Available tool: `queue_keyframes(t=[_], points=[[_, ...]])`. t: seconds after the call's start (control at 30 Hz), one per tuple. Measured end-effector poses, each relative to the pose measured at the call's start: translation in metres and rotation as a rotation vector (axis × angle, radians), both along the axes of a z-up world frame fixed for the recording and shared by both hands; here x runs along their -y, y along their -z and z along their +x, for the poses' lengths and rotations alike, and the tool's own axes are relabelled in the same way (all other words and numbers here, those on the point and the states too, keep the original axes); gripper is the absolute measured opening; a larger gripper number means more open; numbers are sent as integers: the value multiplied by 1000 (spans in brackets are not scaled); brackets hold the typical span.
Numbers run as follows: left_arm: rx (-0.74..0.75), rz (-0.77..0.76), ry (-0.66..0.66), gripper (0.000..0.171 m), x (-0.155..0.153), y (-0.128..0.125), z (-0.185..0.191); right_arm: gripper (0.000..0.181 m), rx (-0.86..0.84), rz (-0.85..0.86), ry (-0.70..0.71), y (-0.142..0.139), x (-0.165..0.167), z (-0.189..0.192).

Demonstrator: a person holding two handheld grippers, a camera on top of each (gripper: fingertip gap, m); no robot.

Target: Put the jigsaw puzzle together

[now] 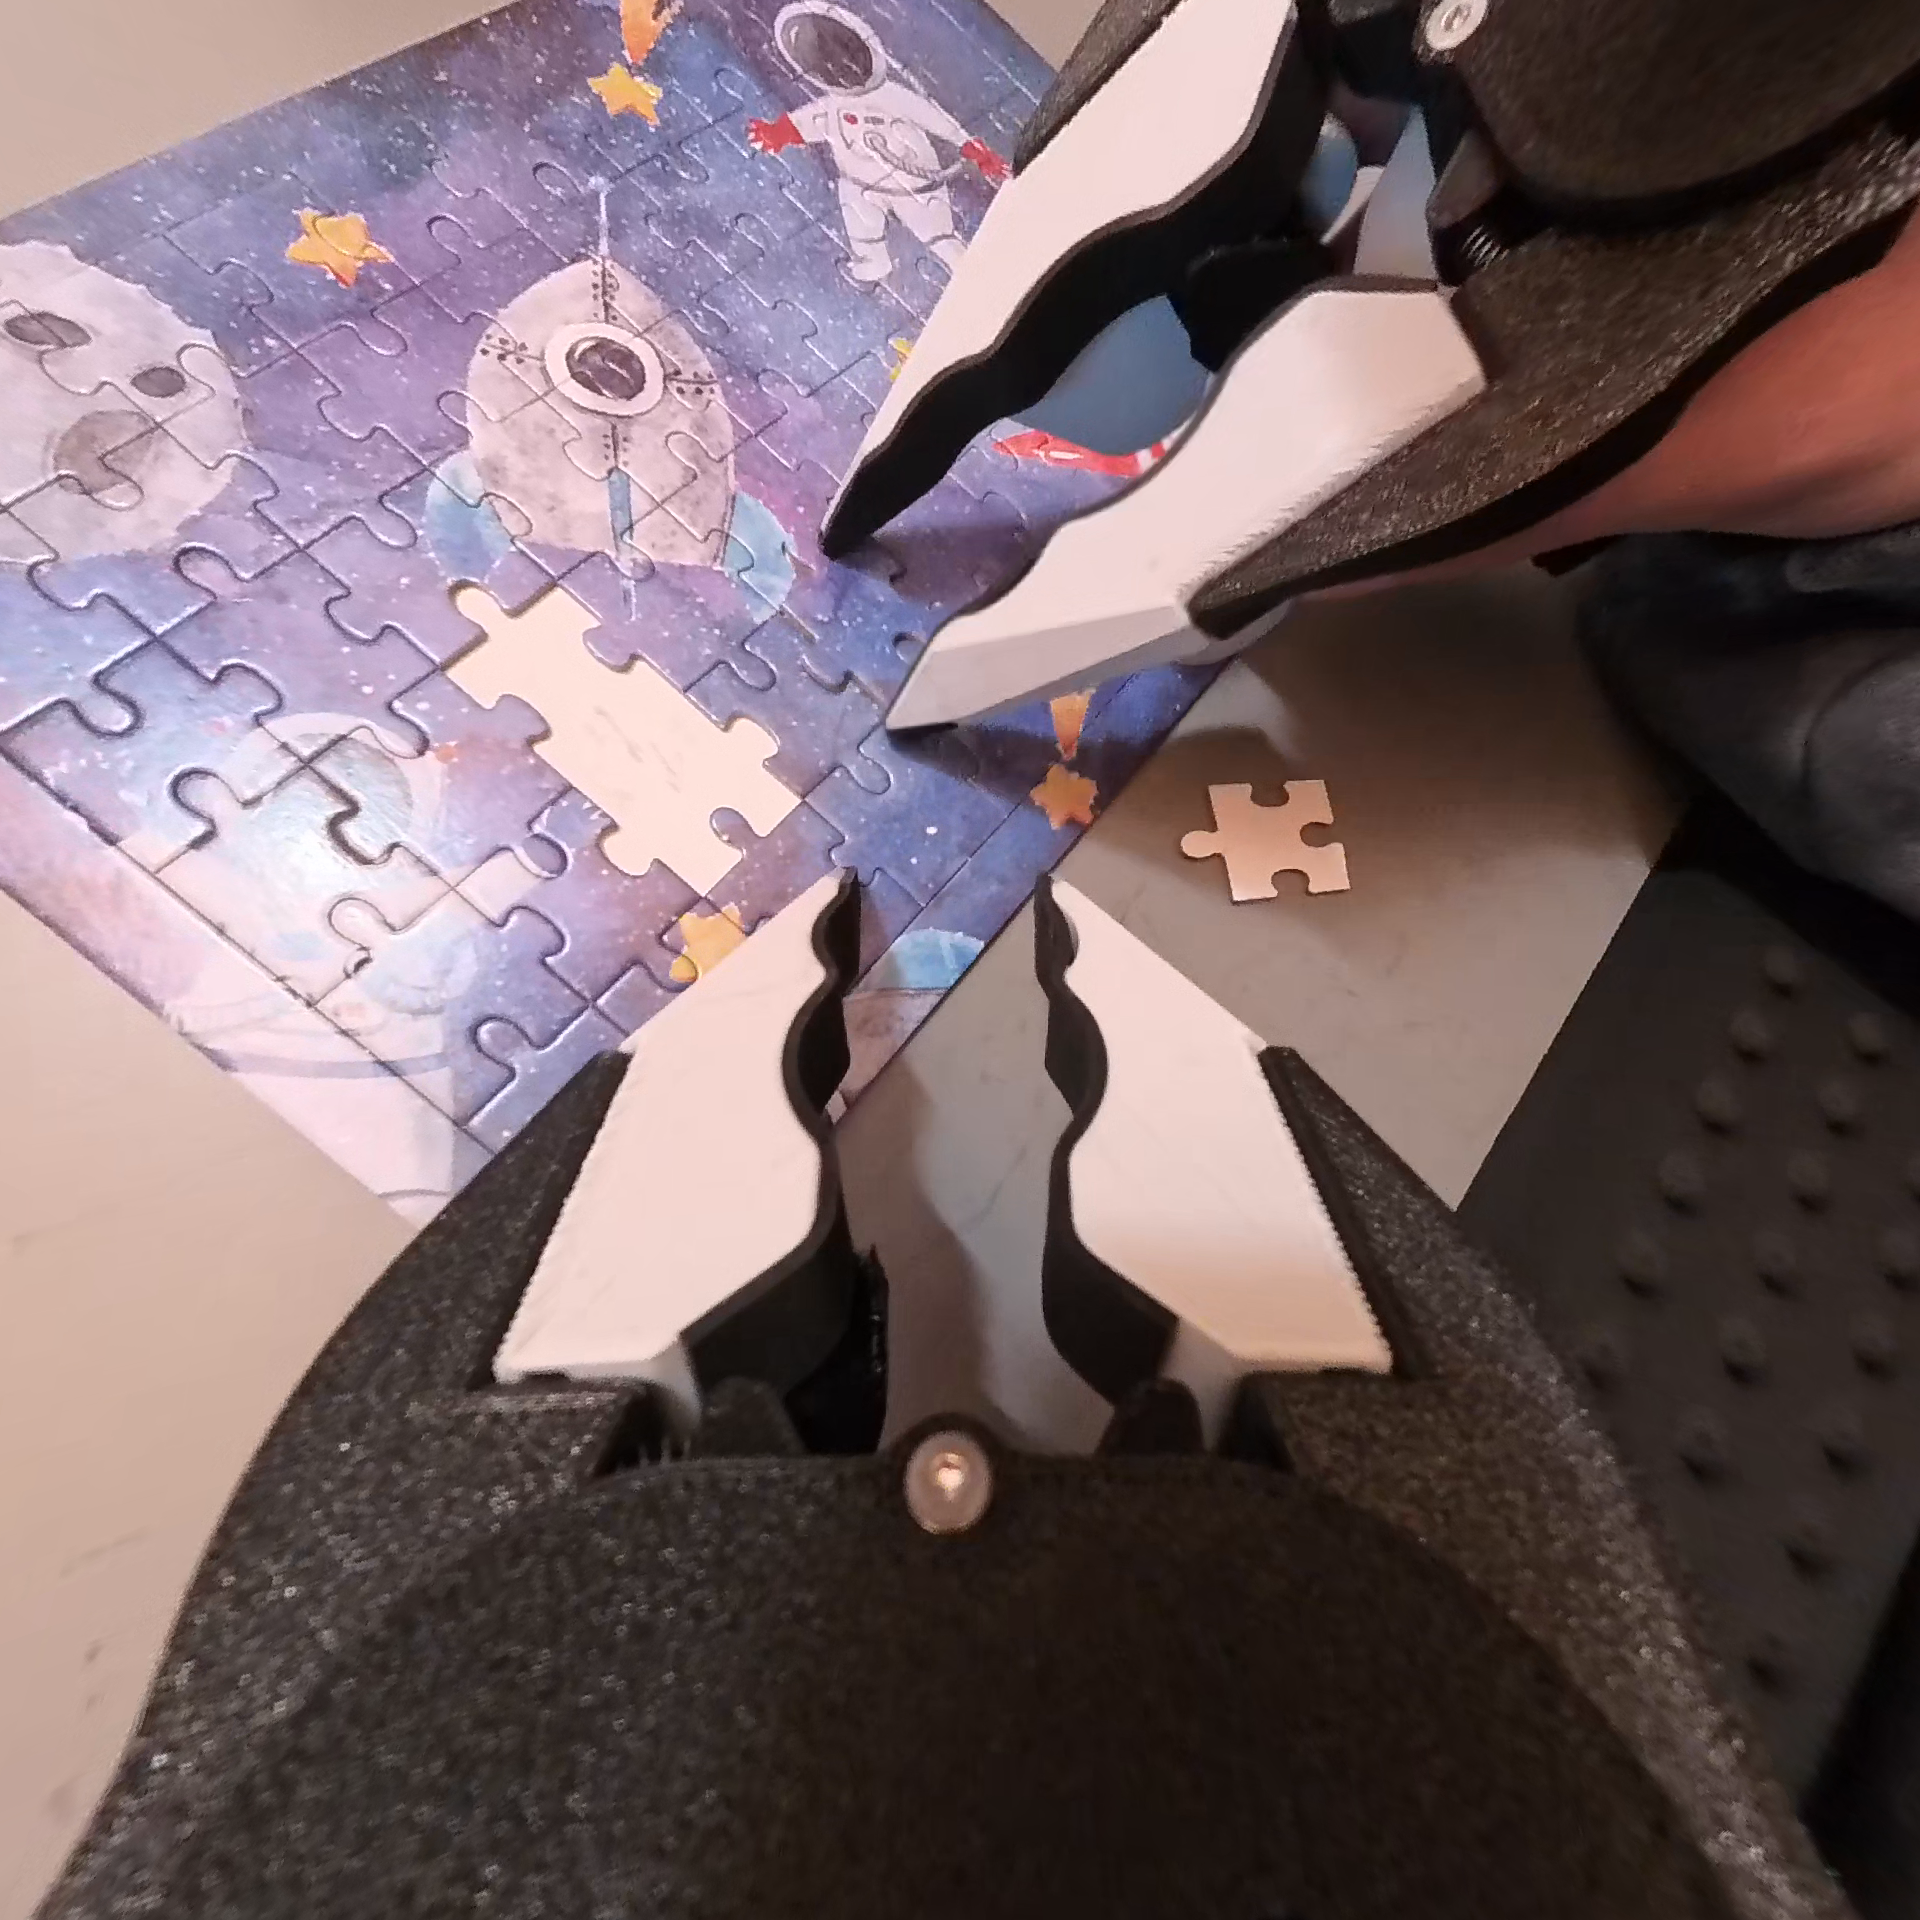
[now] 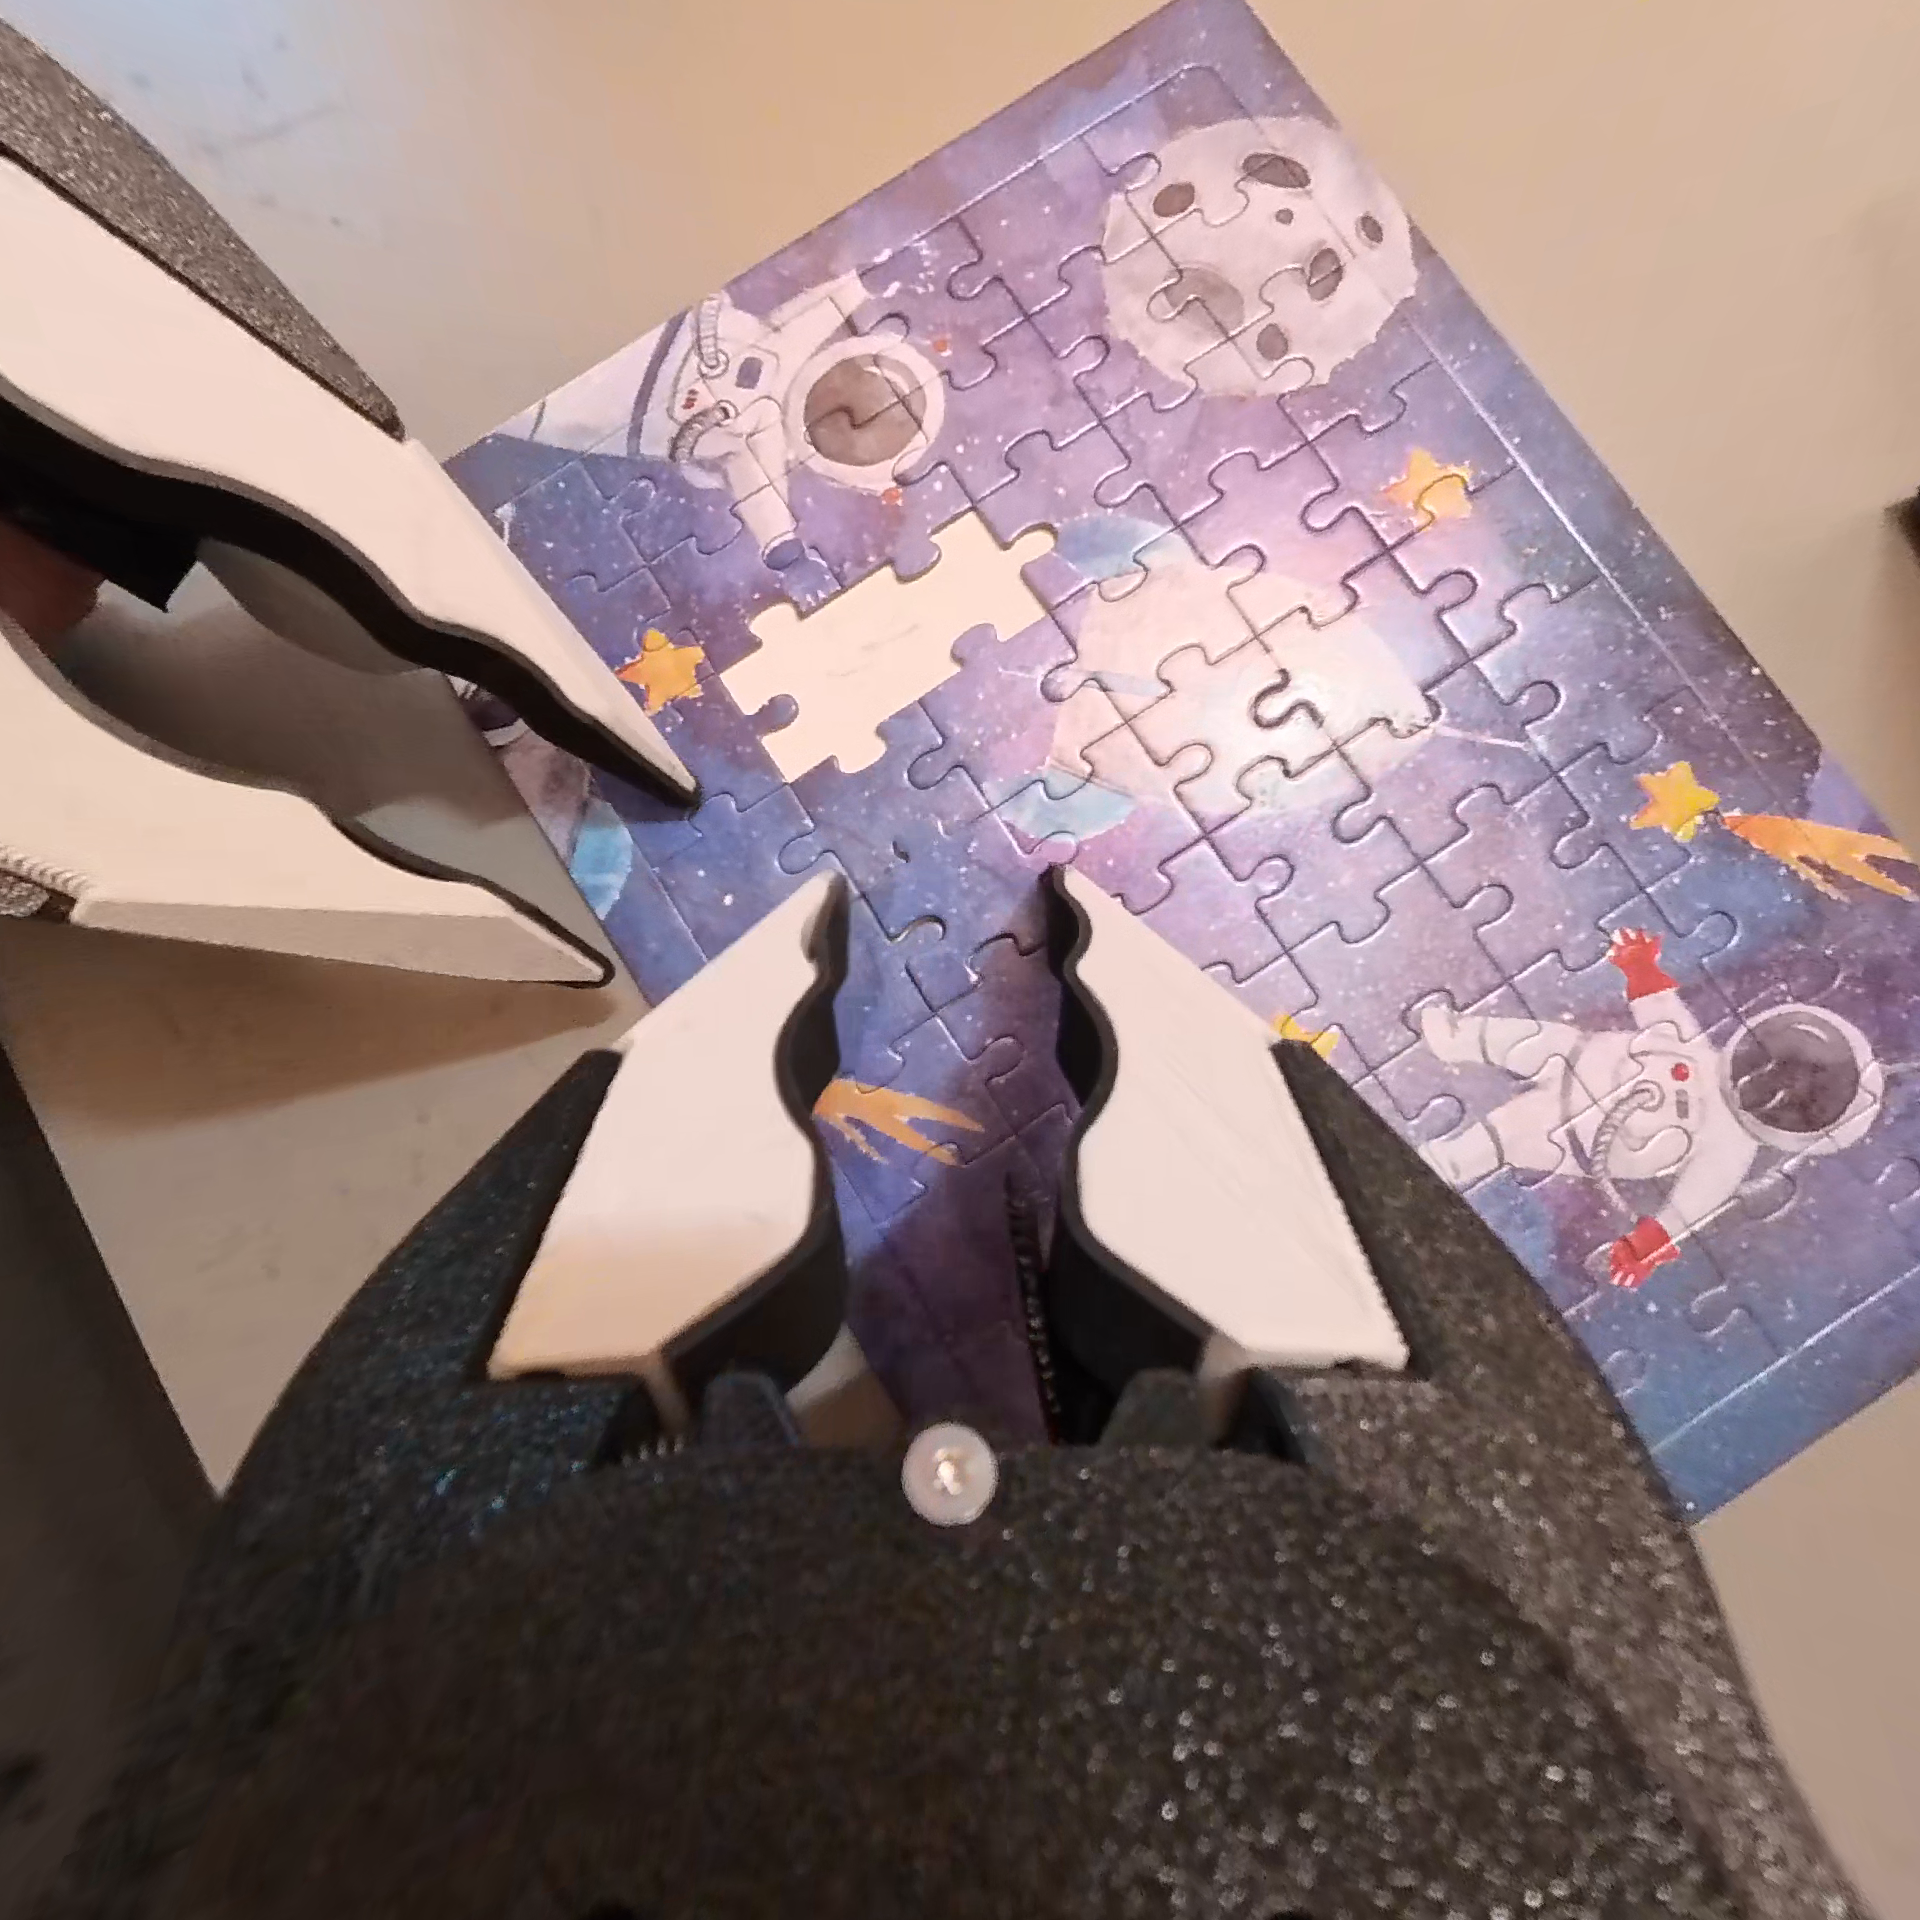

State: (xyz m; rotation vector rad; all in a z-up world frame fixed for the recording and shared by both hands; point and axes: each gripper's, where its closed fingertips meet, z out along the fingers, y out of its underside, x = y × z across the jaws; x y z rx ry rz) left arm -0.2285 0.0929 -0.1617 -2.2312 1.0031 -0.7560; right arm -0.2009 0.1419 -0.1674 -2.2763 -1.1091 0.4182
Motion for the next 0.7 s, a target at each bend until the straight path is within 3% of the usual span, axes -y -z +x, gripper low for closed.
queue_keyframes(t=[0.17, 0.33, 0.7], points=[[5, -2, 0, 33, 0, 0, 0, 37, -8, 35, -8, -12, -3, 1], [2, 0, 1, 33, 0, 0, 0, 0, 41, 27, -23, -1, -3, 2], [-1, 3, -2, 33, 0, 0, -1, 0, -15, 25, -19, -10, -3, 5]])
